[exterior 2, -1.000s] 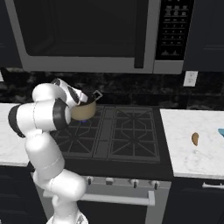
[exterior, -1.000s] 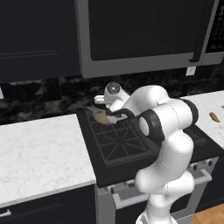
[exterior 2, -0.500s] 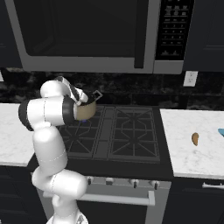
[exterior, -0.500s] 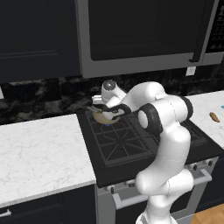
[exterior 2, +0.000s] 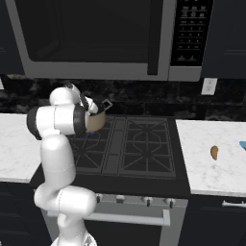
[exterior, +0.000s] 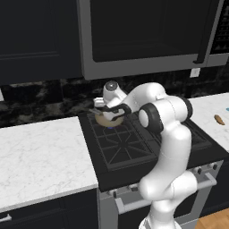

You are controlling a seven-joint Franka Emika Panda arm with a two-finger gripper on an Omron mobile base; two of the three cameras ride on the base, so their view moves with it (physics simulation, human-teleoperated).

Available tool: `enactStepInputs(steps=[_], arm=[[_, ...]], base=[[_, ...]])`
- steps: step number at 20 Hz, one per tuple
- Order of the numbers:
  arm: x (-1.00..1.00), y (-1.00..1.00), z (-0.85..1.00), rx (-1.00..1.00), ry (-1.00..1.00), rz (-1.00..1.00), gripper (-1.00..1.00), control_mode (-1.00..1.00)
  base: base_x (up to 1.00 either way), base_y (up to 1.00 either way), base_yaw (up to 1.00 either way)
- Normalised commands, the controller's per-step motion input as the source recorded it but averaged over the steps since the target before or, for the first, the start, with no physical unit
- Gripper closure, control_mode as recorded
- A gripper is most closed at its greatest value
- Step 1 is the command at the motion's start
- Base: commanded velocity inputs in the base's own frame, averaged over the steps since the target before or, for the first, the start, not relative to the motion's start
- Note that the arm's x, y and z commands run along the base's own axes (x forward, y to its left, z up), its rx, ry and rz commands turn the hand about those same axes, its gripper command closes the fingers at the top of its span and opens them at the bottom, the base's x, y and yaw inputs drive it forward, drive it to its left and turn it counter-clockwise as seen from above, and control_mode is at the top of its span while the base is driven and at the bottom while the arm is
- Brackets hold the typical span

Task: Put the garlic and sweet potato in the pot. Retrieve the spatula and lightly stir the vegetables in the pot.

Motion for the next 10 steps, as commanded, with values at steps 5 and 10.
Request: enactStepInputs(steps=[5, 10], arm=[[0.00, 0.00, -0.23, 0.00, 0.08, 0.00, 1.00, -1.00], [0.03, 0.00, -0.02, 0.01, 0.03, 0.00, -1.00, -1.00]], base=[[0.00, 0.00, 0.00], [0.00, 0.00, 0.00]])
